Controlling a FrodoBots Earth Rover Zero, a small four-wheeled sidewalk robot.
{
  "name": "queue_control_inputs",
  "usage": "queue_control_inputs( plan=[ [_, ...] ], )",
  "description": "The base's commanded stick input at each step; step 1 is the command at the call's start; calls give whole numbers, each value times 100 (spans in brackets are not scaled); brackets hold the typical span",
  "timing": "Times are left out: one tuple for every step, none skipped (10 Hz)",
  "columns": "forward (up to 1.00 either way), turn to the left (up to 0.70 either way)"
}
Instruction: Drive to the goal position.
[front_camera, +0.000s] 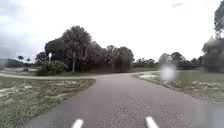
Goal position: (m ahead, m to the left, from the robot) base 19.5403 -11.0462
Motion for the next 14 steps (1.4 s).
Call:
queue_control_inputs(
  plan=[
    [85, 0],
    [85, 0],
    [85, 0],
    [85, 0],
    [85, 0],
    [85, 0],
    [85, 0],
    [85, 0],
    [85, 0],
    [85, 0],
    [85, 0],
    [85, 0],
    [85, 0],
    [85, 0]
  ],
)
